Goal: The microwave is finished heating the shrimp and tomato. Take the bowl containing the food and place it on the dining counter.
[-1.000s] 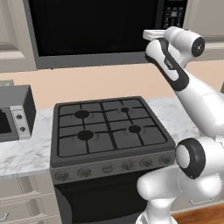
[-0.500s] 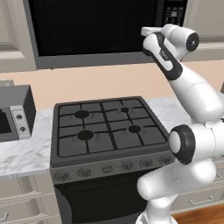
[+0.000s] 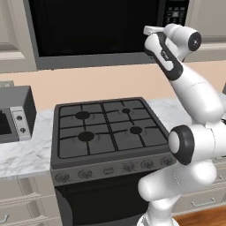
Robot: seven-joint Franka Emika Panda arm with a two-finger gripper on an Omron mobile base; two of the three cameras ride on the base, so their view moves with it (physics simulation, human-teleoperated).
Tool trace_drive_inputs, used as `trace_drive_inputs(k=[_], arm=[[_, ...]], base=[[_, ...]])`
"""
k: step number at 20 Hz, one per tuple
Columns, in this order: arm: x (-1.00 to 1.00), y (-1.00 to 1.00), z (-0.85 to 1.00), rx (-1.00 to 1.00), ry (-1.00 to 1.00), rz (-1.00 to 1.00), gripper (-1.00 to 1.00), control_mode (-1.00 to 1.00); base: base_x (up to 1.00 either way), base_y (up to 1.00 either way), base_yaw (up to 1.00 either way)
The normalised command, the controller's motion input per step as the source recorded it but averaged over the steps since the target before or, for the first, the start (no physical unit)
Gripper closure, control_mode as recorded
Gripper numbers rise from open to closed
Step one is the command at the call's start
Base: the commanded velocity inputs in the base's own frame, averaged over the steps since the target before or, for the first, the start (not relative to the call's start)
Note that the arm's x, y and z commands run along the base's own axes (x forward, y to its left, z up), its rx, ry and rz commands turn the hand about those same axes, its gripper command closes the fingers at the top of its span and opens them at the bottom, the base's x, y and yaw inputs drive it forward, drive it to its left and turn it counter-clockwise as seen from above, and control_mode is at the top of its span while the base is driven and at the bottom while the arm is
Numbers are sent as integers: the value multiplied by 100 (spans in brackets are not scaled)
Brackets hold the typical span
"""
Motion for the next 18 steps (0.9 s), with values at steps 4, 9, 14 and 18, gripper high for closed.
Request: trace_drive_inputs(k=[4,9,14,18], arm=[[0,0,0,0,0,0,100,-100],[-2,0,0,0,0,0,100,-100],[-42,0,7,0,0,0,100,-100],[-89,0,35,0,0,0,100,-100]], base=[[0,0,0],[0,0,0],[0,0,0],[0,0,0]])
